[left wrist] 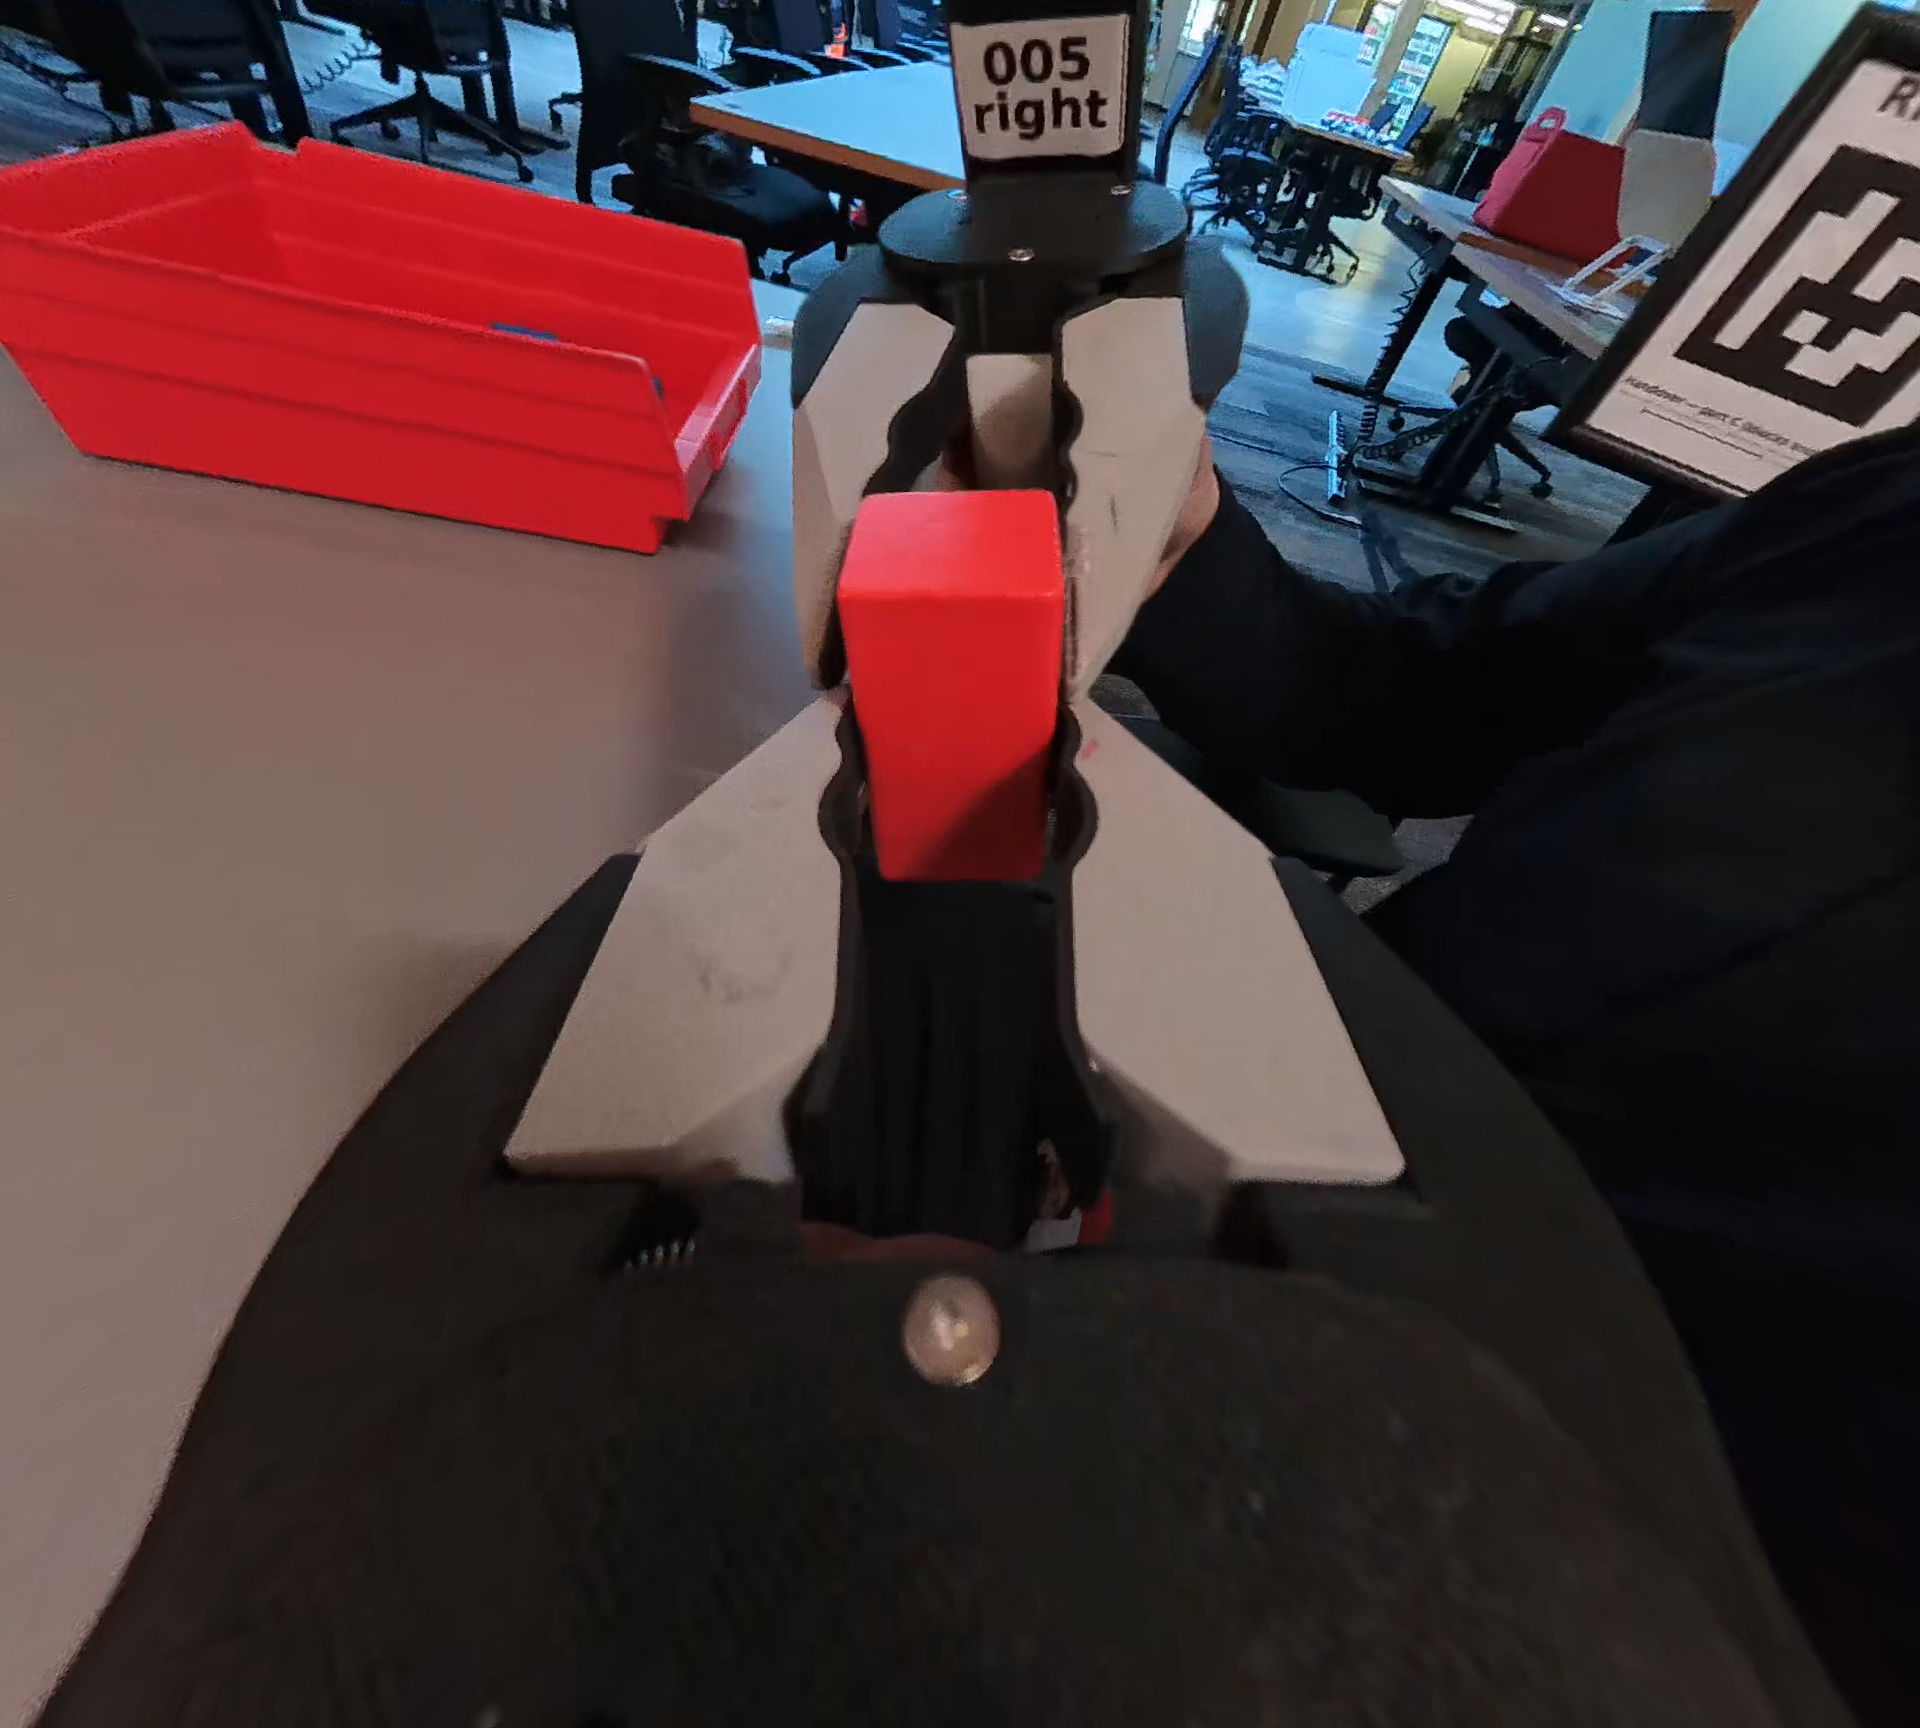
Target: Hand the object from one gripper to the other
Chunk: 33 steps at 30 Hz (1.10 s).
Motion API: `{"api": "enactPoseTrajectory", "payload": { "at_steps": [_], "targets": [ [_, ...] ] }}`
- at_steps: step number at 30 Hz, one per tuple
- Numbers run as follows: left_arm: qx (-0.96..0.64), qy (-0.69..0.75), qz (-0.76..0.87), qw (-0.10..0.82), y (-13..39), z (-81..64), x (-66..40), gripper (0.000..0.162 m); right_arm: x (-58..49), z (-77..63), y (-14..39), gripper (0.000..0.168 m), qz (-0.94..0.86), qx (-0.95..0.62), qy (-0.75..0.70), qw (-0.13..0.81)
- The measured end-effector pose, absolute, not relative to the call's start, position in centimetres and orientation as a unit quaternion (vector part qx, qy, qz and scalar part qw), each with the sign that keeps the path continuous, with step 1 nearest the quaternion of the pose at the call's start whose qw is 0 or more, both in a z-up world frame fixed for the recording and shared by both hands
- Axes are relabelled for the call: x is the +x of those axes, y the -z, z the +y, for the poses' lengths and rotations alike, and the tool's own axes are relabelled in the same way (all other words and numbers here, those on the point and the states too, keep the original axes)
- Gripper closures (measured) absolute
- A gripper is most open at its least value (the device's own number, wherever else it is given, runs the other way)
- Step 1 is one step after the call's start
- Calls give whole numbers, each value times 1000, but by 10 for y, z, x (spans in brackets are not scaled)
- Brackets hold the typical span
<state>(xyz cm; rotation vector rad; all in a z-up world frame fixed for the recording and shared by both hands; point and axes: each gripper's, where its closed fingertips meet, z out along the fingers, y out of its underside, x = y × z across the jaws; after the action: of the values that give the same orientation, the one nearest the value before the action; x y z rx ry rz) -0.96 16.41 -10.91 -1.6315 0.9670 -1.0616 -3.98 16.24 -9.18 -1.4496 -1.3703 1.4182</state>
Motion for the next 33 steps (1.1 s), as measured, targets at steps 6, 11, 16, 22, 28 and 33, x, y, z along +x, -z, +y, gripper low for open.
{"api": "enactPoseTrajectory", "payload": {
  "at_steps": [6, 11, 16, 22, 28, 33],
  "targets": [
    [-679, 451, 377, 440, 122, 175, -10, 129, -41, 175, 105, 136, -513, -570, -557, 319],
    [-689, 442, 390, 422, 132, 171, -2, 129, -42, 169, 106, 135, -497, -558, -603, 280],
    [-680, 459, 381, 427, 128, 170, 2, 129, -41, 168, 103, 135, -511, -567, -566, 312],
    [-696, 409, 365, 464, 121, 178, -14, 108, -29, 180, 97, 136, -497, -582, -545, 344],
    [-710, 369, 342, 493, 116, 182, -48, 113, 51, 270, 73, 136, -444, -646, -418, 460],
    [-722, 371, 322, 487, 125, 193, -59, 117, 149, 402, 57, 136, -412, -716, -206, 524]
  ]
}}
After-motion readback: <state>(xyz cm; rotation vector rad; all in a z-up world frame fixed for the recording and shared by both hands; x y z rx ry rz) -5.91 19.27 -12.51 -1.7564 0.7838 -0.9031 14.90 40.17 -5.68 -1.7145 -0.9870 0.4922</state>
